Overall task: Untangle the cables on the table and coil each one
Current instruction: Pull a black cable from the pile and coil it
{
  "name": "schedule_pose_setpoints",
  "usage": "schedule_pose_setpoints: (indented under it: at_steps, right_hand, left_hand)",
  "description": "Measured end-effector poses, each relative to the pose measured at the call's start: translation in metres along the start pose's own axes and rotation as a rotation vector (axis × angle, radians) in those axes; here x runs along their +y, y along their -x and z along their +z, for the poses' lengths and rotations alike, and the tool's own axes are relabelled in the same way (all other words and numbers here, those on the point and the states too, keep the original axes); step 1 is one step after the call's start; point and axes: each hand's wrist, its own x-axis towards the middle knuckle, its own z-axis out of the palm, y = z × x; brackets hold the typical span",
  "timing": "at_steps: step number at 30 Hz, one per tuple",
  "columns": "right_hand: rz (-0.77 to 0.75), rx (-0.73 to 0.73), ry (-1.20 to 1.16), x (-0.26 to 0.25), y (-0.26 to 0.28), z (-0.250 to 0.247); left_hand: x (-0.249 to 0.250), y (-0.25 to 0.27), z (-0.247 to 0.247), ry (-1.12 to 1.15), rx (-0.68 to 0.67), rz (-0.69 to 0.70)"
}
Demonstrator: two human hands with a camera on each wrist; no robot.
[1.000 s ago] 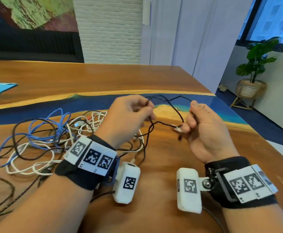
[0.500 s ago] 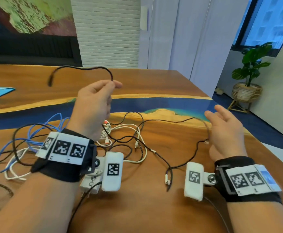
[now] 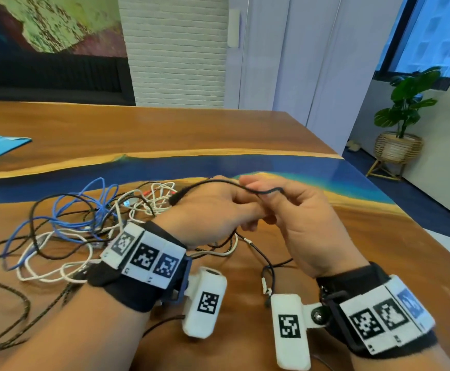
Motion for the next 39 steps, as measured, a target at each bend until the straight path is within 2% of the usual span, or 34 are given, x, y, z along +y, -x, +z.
schedule_pose_setpoints:
  at_steps: [3,5,7,9,11,14,16,18,20,22,26,28,30,33,36,39]
  right_hand:
    - [0.069,0.096,-0.274,-0.013,-0.002,-0.002]
    - [0.07,0.196,-0.323,-0.022,-0.003,-0.013]
    - [0.055,0.264,-0.213,-0.026,-0.005,-0.026]
    - [0.063,0.293,-0.095,-0.025,-0.005,-0.033]
    - [0.084,0.277,-0.025,-0.022,-0.005,-0.033]
    - [0.122,0.229,0.064,-0.019,-0.005,-0.027]
    - [0.146,0.215,0.092,-0.017,-0.005,-0.026]
    - [0.167,0.213,0.115,-0.015,-0.005,-0.028]
    - [0.19,0.2,0.163,-0.013,-0.005,-0.028]
    - [0.223,0.169,0.188,-0.011,-0.005,-0.026]
    - [0.29,0.154,0.041,-0.01,-0.006,-0.022]
    - [0.296,0.166,-0.04,-0.012,-0.006,-0.025]
    - [0.289,0.157,-0.159,-0.014,-0.005,-0.029]
    - [0.25,0.1,-0.246,-0.015,-0.004,-0.032]
    - [0.22,0.063,0.004,-0.014,-0.002,-0.026]
    - [0.214,-0.03,0.266,-0.008,0.002,-0.013]
  left_hand:
    - [-0.001,-0.002,0.006,-0.037,-0.014,-0.01]
    - [-0.004,-0.002,0.002,0.035,0.084,0.023]
    - [-0.004,-0.001,-0.004,0.259,0.18,0.004]
    - [-0.001,-0.001,-0.005,0.486,0.161,-0.021]
    - [0.001,0.0,-0.001,0.56,0.109,-0.001]
    - [0.0,-0.002,0.003,0.542,0.079,0.058]
    - [-0.001,-0.003,0.0,0.583,0.182,0.038]
    - [-0.004,-0.005,-0.007,0.616,0.381,-0.007]
    - [-0.008,-0.007,-0.013,0.558,0.491,-0.026]
    - [-0.009,-0.007,-0.012,0.428,0.4,0.005]
    - [-0.003,-0.002,0.003,0.323,-0.002,0.042]
    - [-0.002,0.0,0.006,0.296,-0.102,0.028]
    - [-0.002,0.001,0.003,0.338,-0.084,-0.019]
    - [-0.002,0.002,-0.009,0.647,-0.006,-0.034]
    - [0.003,0.003,-0.02,1.053,0.076,0.079]
    - [0.01,0.002,-0.024,1.259,0.222,0.2]
